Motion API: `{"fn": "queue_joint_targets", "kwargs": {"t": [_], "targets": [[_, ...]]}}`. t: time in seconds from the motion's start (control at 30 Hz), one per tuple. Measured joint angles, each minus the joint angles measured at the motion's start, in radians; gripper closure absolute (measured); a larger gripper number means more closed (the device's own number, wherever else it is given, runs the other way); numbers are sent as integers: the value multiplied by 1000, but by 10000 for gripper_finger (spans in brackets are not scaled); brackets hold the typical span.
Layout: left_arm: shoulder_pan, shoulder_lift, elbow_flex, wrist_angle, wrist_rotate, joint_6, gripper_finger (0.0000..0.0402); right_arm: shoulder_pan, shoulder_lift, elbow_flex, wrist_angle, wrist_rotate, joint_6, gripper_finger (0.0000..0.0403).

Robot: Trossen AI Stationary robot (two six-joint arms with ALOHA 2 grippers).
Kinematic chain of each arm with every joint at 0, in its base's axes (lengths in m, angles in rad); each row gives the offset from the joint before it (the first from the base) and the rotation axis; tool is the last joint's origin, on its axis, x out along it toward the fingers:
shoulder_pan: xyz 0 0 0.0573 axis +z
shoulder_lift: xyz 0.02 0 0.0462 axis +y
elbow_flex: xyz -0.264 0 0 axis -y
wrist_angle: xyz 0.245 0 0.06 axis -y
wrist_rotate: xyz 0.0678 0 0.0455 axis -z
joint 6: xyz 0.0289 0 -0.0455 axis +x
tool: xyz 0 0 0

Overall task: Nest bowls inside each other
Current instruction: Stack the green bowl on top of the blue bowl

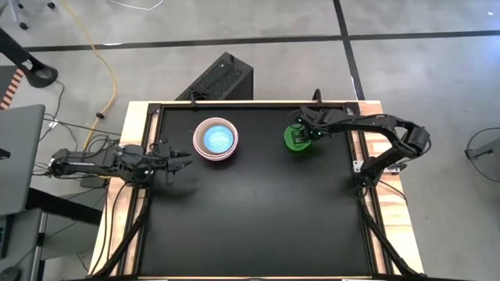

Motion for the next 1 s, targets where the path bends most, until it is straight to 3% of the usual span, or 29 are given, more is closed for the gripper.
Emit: {"fn": "queue_joint_targets", "kwargs": {"t": [0.23, 0.3, 0.43, 0.77, 1.0], "targets": [[0, -58, -28, 94, 51, 77, 274, 0, 0, 0, 2, 0, 0, 368], [0, -111, -58, 120, 56, 88, 274, 6, -1, 0, 6, 0, 8, 390], [0, -228, -96, 142, 55, 89, 274, 25, -16, 9, 11, 0, 23, 388], [-1, -219, -154, 274, 78, 107, 274, 209, -48, 267, 52, 61, 36, 400], [-1, -219, -235, 447, 135, 126, 274, 367, 126, 543, 132, 130, 16, 401]]}}
